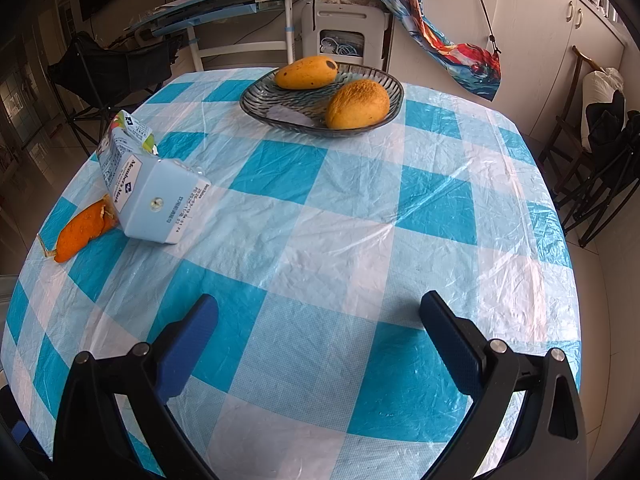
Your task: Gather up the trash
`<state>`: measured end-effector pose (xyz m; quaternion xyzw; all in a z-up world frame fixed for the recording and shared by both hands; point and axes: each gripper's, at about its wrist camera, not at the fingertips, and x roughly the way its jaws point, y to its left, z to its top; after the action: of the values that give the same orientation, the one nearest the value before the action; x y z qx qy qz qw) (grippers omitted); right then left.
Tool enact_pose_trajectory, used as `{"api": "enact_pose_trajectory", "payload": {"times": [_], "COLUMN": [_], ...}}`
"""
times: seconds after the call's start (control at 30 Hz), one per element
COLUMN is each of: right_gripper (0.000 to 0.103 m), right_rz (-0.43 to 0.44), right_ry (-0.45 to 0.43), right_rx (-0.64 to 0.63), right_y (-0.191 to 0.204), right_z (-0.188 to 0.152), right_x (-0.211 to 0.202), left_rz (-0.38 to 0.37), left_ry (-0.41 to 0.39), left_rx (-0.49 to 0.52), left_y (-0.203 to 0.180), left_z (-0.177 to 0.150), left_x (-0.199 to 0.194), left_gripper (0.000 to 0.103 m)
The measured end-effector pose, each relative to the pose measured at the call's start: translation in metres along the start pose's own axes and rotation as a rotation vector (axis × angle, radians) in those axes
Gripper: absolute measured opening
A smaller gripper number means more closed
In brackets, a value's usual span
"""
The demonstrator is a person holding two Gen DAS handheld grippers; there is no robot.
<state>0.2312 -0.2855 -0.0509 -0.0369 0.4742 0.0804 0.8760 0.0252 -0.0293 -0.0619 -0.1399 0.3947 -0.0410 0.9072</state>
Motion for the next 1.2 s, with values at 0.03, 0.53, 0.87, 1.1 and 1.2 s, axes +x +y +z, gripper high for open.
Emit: {"api": "enact_pose_trajectory", "payload": {"times": [0.03,0.53,0.87,1.1,1.2], "right_gripper": [0.096,0.096,0.096,0.096,0.096], "right_rz": [0.000,0.000,0.001,0.000,0.001], "right_ry": [0.000,0.000,0.000,0.000,0.000], "right_rx": [0.000,0.000,0.000,0.000,0.000], "right_y": [0.000,0.000,0.000,0.000,0.000], "right_z": [0.000,0.000,0.000,0.000,0.000], "right_x": [0.000,0.000,0.001,0.000,0.001], "left_rz": [0.004,0.033,0.028,0.025,0.024], "left_ry": [-0.008,-0.038,-0.043,-0.045,-0.043], "left_rx": [0.007,0.032,-0.002,-0.015,-0.011], "left_y": [-0.001,-0.005,0.002,0.003,0.003], "left_z": [0.000,0.008,0.012,0.013,0.013], "left_x": [-0.001,-0.004,-0.004,-0.004,-0.004], "left_gripper": [0.089,0.089,0.089,0.089,0.089]}}
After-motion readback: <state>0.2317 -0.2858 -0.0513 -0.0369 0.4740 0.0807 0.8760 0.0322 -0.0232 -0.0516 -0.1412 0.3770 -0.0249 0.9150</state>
